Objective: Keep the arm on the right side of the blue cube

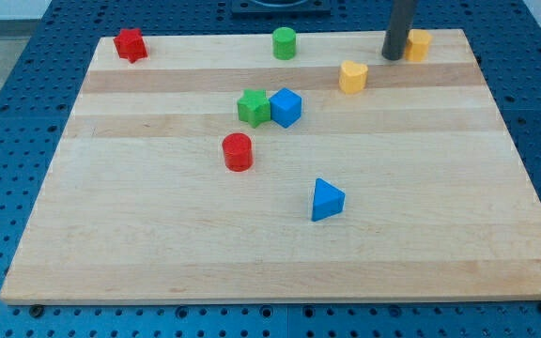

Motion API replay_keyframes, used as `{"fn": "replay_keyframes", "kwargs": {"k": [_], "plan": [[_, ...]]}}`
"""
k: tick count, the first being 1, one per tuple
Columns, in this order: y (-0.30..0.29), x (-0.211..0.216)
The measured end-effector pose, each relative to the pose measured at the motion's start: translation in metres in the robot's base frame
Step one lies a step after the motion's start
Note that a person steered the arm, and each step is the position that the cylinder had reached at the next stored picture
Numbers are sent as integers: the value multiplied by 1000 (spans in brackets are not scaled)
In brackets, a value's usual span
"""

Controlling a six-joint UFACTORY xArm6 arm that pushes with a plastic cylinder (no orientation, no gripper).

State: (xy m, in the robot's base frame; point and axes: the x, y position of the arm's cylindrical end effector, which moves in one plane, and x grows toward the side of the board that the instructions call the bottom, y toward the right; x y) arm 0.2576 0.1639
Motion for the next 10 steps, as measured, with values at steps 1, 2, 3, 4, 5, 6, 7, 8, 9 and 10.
{"fn": "replay_keyframes", "kwargs": {"k": [1,2,3,4,5,6,7,8,9,10], "plan": [[-3,30],[6,33],[6,35],[10,55],[12,96],[10,127],[-28,124],[-74,110],[-103,91],[-114,79]]}}
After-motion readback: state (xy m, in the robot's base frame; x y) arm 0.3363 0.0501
